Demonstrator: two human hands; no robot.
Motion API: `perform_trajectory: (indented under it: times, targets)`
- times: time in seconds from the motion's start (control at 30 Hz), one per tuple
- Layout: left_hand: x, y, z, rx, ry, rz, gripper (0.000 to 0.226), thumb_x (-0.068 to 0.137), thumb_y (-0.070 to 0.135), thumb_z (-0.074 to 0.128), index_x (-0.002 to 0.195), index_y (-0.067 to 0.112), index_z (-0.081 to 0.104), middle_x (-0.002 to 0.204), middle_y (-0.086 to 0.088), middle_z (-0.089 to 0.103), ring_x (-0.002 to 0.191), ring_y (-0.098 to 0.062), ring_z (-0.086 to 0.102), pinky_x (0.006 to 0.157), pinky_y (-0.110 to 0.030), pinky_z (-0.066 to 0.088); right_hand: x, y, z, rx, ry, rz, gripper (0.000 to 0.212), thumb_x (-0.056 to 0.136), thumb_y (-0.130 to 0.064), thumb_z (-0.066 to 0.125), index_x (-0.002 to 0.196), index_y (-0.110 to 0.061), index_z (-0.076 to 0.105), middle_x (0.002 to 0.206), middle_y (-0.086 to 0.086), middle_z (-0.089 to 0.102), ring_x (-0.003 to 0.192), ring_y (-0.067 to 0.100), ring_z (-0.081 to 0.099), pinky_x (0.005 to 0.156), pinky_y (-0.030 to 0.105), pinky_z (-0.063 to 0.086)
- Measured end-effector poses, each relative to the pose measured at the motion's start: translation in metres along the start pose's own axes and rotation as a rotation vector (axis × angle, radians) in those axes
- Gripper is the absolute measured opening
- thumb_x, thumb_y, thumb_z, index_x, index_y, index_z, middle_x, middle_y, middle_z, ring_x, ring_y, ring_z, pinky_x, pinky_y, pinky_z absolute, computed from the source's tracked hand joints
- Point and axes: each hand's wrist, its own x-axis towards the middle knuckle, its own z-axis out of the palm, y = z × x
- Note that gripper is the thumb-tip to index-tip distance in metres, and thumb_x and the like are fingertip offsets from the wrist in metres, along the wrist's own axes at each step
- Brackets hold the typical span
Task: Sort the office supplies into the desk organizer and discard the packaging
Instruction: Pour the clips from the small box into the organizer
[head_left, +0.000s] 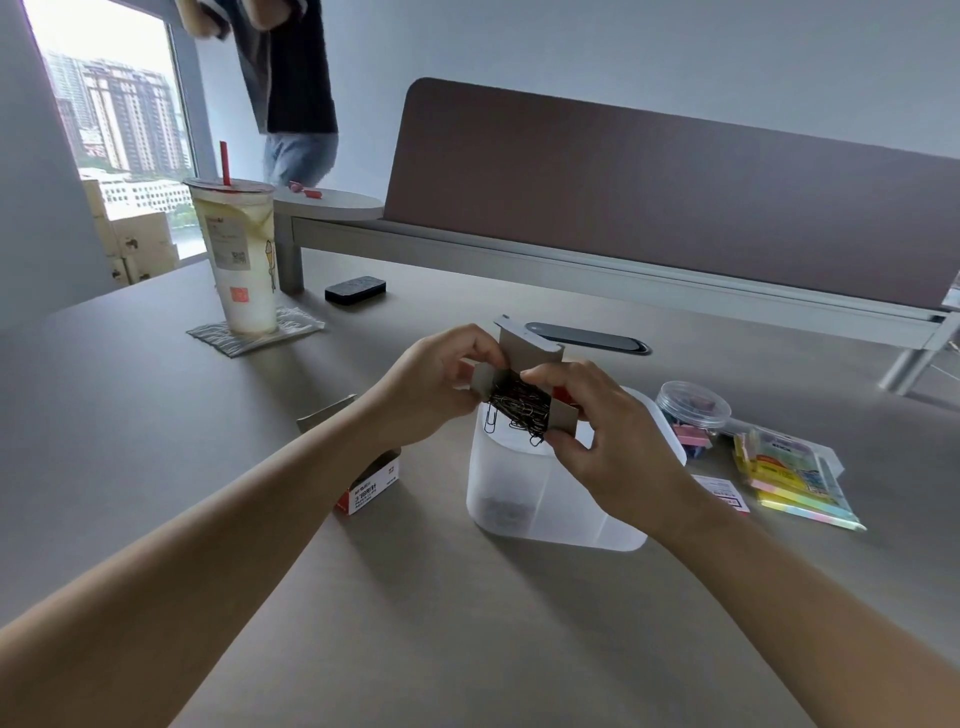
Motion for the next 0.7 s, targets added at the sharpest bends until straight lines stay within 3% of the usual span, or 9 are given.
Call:
perform_trajectory:
  times: [0.23, 0.37, 0.53, 0.6, 0.7]
  targets:
    - [-0.0028, -0.0012, 0.0029, -0.062, 0.017, 0.011, 0.04, 0.07, -0.022, 0.055, 0.076, 0.017, 0.052, 0.078, 0.001, 0.057, 0.068, -0.01, 0.056, 0.061, -0.014, 0.045, -0.0002, 0.003, 0.0033, 0.002, 0.031, -0.038, 0.052, 0.071, 0.005, 0.054, 0.109, -0.03, 0.05, 0.101, -0.012, 0.048, 0.091, -0.005, 0.041, 0.083, 0.002, 0.033]
    - [-0.0017, -0.0022, 0.0047, -0.075, 0.021, 0.011, 0.037, 0.069, -0.019, 0.059, 0.076, 0.017, 0.051, 0.078, 0.0, 0.057, 0.073, -0.015, 0.055, 0.062, -0.013, 0.045, -0.0014, 0.0032, 0.0034, 0.014, 0.049, -0.037, 0.05, 0.069, 0.006, 0.054, 0.109, -0.024, 0.053, 0.1, -0.012, 0.049, 0.09, 0.002, 0.046, 0.084, 0.005, 0.034]
    - [-0.0025, -0.0023, 0.0063, -0.085, 0.028, 0.004, 0.022, 0.061, 0.004, 0.058, 0.077, 0.018, 0.051, 0.079, 0.002, 0.056, 0.074, -0.012, 0.056, 0.066, -0.016, 0.048, 0.0, -0.0002, 0.0016, -0.022, 0.026, -0.03, 0.047, 0.07, 0.007, 0.054, 0.111, -0.015, 0.058, 0.101, -0.009, 0.049, 0.094, 0.016, 0.051, 0.083, 0.013, 0.035]
    - [-0.0029, -0.0029, 0.0058, -0.099, 0.031, 0.002, 0.024, 0.062, 0.001, 0.061, 0.076, 0.017, 0.051, 0.079, 0.001, 0.055, 0.074, -0.013, 0.055, 0.066, -0.015, 0.047, 0.0007, -0.0019, 0.0012, -0.036, 0.017, -0.036, 0.048, 0.07, 0.009, 0.054, 0.112, -0.014, 0.058, 0.102, -0.004, 0.053, 0.093, 0.019, 0.051, 0.081, 0.015, 0.036]
    - [-0.0029, -0.0051, 0.0064, -0.13, 0.047, -0.02, 0.038, 0.069, -0.022, 0.056, 0.074, 0.015, 0.051, 0.076, -0.001, 0.053, 0.07, -0.016, 0.052, 0.061, -0.015, 0.043, 0.0006, -0.0036, 0.0008, -0.064, 0.01, -0.043, 0.049, 0.07, 0.009, 0.054, 0.114, -0.014, 0.057, 0.111, 0.006, 0.059, 0.096, 0.026, 0.055, 0.083, 0.025, 0.038]
